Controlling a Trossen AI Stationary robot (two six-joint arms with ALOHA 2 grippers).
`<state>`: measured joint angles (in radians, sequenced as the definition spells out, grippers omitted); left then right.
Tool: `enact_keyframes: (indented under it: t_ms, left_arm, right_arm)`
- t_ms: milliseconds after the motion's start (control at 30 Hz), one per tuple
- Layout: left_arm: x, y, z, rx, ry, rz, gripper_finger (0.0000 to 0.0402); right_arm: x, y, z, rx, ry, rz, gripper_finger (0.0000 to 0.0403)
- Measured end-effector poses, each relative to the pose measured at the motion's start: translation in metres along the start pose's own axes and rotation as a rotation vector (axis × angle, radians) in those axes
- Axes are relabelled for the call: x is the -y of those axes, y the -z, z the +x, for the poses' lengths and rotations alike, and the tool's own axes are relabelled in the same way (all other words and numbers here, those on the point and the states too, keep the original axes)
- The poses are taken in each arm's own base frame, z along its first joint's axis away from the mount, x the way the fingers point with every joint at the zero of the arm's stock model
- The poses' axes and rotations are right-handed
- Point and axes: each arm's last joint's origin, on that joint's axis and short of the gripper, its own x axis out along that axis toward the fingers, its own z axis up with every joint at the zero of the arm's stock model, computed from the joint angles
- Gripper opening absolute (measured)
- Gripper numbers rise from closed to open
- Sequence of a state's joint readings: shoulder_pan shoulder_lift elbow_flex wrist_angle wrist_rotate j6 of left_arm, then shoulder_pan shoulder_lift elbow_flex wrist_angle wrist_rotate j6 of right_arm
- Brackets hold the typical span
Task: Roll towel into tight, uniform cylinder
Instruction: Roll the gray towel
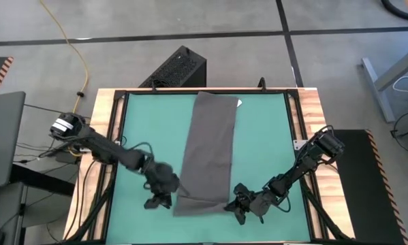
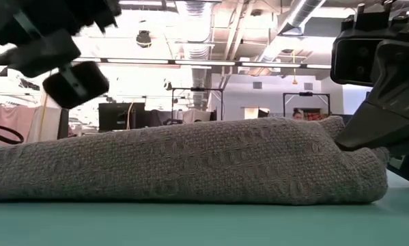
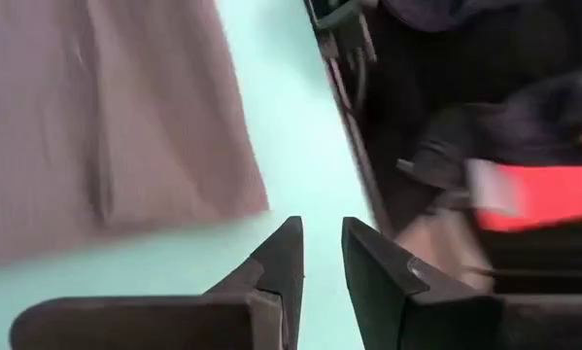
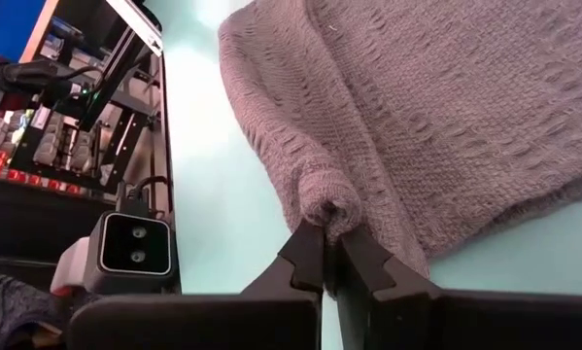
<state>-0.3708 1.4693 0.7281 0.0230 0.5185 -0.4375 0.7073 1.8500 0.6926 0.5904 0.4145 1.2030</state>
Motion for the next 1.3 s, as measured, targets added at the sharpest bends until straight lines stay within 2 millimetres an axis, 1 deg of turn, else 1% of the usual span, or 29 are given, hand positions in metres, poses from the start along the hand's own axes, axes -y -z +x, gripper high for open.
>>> enact_keyframes:
  t_ms: [200, 267, 333, 433, 567, 700, 867, 967, 1167, 1233, 1300]
  left_arm:
    - [0.038, 0.023, 0.031, 0.106, -0.346, 0.362, 0.0065]
    - [0.045, 0.029, 0.038, 0.137, -0.445, 0.439, 0.0070]
    - [0.048, 0.032, 0.042, 0.150, -0.490, 0.485, 0.0081]
    - [0.047, 0.035, 0.050, 0.162, -0.482, 0.452, 0.0107]
    - [0.040, 0.040, 0.063, 0.137, -0.458, 0.401, 0.0153]
    - [0.033, 0.042, 0.074, 0.142, -0.460, 0.395, 0.0197]
    - [0.027, 0.046, 0.085, 0.141, -0.447, 0.347, 0.0234]
    - [0.023, 0.050, 0.091, 0.130, -0.434, 0.288, 0.0241]
    - [0.015, 0.055, 0.098, 0.126, -0.463, 0.232, 0.0242]
    - [0.014, 0.055, 0.098, 0.136, -0.481, 0.209, 0.0239]
    - [0.013, 0.055, 0.098, 0.138, -0.486, 0.190, 0.0225]
  right_arm:
    - [0.000, 0.000, 0.000, 0.007, 0.002, -0.003, 0.0026]
    - [0.000, -0.001, 0.000, 0.007, 0.004, -0.003, 0.0026]
    - [0.000, -0.001, 0.000, 0.008, 0.004, -0.003, 0.0026]
    - [0.000, -0.001, 0.000, 0.009, 0.003, -0.003, 0.0026]
    - [0.000, -0.001, 0.000, 0.008, 0.004, -0.005, 0.0027]
    - [0.001, -0.001, 0.000, 0.007, 0.007, -0.008, 0.0027]
    - [0.001, 0.000, 0.000, 0.005, 0.007, -0.013, 0.0027]
    - [0.001, 0.000, 0.000, 0.004, 0.009, -0.014, 0.0027]
    - [0.001, 0.000, 0.000, 0.005, 0.009, -0.012, 0.0027]
    - [0.001, 0.000, 0.000, 0.004, 0.009, -0.006, 0.0027]
    - [0.001, 0.000, 0.000, 0.005, 0.008, -0.005, 0.0026]
